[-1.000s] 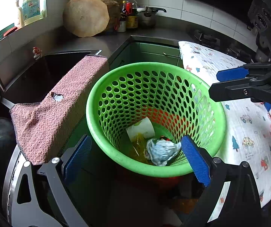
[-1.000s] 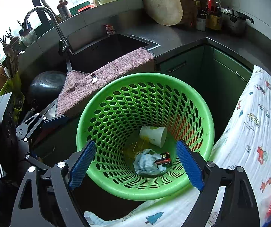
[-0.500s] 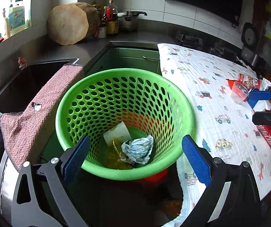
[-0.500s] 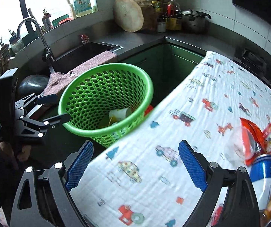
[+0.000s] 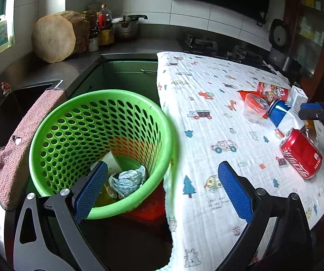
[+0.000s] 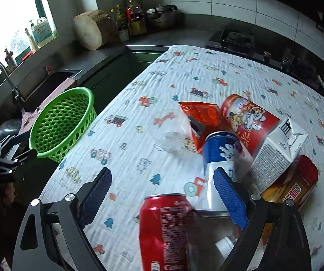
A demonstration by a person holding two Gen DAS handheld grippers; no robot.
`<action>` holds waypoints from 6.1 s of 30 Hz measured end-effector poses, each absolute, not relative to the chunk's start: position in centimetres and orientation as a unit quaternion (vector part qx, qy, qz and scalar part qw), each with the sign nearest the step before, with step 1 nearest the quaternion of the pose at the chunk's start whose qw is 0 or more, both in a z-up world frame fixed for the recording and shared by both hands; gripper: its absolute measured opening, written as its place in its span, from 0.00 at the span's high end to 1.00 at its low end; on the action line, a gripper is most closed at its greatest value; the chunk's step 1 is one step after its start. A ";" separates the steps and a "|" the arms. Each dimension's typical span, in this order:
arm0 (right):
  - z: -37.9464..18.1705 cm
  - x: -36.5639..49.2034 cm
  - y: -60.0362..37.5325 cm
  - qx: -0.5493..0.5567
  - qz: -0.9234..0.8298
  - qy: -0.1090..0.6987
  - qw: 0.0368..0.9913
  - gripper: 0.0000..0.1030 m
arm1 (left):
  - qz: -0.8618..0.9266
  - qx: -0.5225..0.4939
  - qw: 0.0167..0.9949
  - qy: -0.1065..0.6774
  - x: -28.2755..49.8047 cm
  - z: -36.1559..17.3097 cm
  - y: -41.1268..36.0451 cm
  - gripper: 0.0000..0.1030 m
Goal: Collect trash
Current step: 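Grasp the blue-and-white milk can with the right tool while the left tool reaches the red Coke can, then grasp the red Coke can with the left tool, then drop the Coke can into the basket with the left tool while the right tool drops the milk can in, then move both tools back over the table toward the remaining trash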
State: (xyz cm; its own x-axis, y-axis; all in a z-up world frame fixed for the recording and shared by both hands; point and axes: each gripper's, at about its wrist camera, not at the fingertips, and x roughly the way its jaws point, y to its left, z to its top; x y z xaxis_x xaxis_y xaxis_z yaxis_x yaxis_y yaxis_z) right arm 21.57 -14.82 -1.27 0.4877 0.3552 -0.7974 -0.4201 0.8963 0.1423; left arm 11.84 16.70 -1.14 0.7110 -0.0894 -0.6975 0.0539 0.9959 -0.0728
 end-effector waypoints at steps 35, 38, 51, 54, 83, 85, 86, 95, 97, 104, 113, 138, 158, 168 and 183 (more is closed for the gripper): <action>-7.2 28.3 -17.4 -0.075 0.198 0.556 0.804 0.53 | -0.225 -0.198 0.811 0.503 14.3 -1.9 -3.8 0.06; -7.1 28.2 -17.5 -0.069 0.205 0.554 0.804 0.54 | -0.220 -0.213 0.803 0.511 15.0 -2.3 -5.0 0.06; -6.5 27.9 -17.8 -0.054 0.226 0.546 0.805 0.54 | -0.176 -0.234 0.780 0.553 18.1 -5.0 -8.6 0.06; -6.5 27.8 -17.9 -0.055 0.226 0.546 0.805 0.54 | -0.176 -0.241 0.774 0.559 18.4 -5.7 -9.0 0.08; -1.5 24.3 -8.8 -0.068 0.295 0.503 0.810 0.56 | -0.074 -0.228 0.867 0.437 13.1 0.4 13.7 0.27; -1.2 24.4 -6.9 -0.069 0.307 0.500 0.807 0.56 | -0.043 -0.223 0.875 0.428 13.5 0.6 16.8 0.27; -1.0 24.5 -5.9 -0.068 0.313 0.499 0.806 0.56 | -0.027 -0.221 0.876 0.427 13.7 0.6 18.1 0.27; -0.1 25.2 4.0 -0.066 0.367 0.492 0.787 0.57 | 0.060 -0.193 0.869 0.451 16.6 -2.5 26.6 0.27; -0.1 25.5 6.1 -0.065 0.377 0.491 0.783 0.57 | 0.069 -0.196 0.866 0.456 17.0 -3.3 27.7 0.27; -1.2 26.4 12.1 -0.071 0.398 0.497 0.768 0.58 | 0.088 -0.192 0.859 0.466 17.6 -5.1 29.8 0.25; -3.6 27.8 15.9 -0.077 0.399 0.511 0.758 0.58 | 0.094 -0.200 0.857 0.465 17.3 -5.7 31.0 0.26; -1.5 24.6 7.9 -0.076 0.364 0.470 0.801 0.30 | 0.096 -0.188 0.869 0.447 15.1 -3.1 29.4 0.19; 3.6 24.3 -16.7 -0.074 0.175 0.412 0.891 0.14 | 0.003 -0.129 0.879 0.459 18.7 -1.8 17.5 0.18; 1.4 24.9 -23.7 -0.089 0.118 0.418 0.896 0.13 | -0.059 -0.084 0.878 0.467 21.4 -2.4 9.7 0.14; -2.4 28.1 -23.3 -0.127 0.130 0.418 0.890 0.13 | -0.148 0.001 0.877 0.457 26.0 -4.0 0.4 0.14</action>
